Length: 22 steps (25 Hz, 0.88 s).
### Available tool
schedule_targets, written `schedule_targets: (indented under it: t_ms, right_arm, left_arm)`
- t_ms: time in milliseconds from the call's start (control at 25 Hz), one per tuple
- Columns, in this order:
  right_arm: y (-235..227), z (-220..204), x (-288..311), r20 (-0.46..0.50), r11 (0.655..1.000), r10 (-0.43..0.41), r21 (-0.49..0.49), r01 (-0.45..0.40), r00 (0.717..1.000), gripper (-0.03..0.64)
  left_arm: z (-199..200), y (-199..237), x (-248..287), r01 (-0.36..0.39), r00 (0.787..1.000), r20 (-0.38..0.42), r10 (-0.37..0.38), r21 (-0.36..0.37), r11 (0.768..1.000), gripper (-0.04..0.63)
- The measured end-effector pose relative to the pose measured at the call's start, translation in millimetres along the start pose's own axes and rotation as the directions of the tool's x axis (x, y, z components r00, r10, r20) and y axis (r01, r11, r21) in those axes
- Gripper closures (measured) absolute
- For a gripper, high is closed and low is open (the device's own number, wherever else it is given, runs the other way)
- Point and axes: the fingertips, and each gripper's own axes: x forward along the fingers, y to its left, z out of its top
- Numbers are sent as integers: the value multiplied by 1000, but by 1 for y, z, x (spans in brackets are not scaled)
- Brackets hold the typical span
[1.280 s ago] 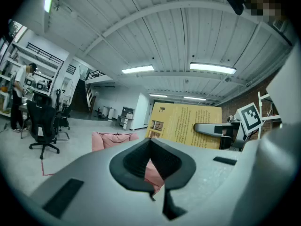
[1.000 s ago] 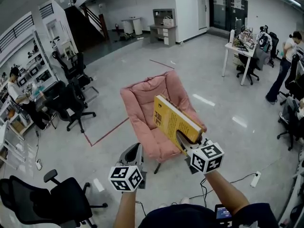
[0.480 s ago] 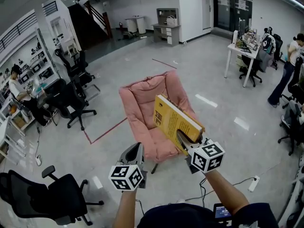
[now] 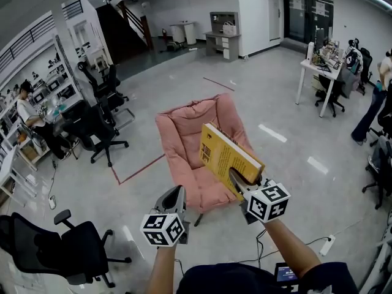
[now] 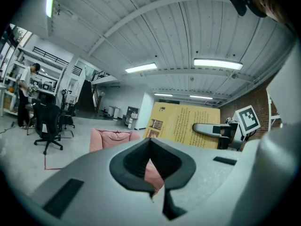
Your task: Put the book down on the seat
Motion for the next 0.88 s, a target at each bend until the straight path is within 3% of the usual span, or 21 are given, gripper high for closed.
schedule_targets:
  t_ms: [880]
  right_arm:
    - [-21, -7, 19, -13, 999, 35, 39, -35, 999, 462]
  left_arm:
    - [-3, 0, 13, -44, 999, -10, 44, -4, 999, 591]
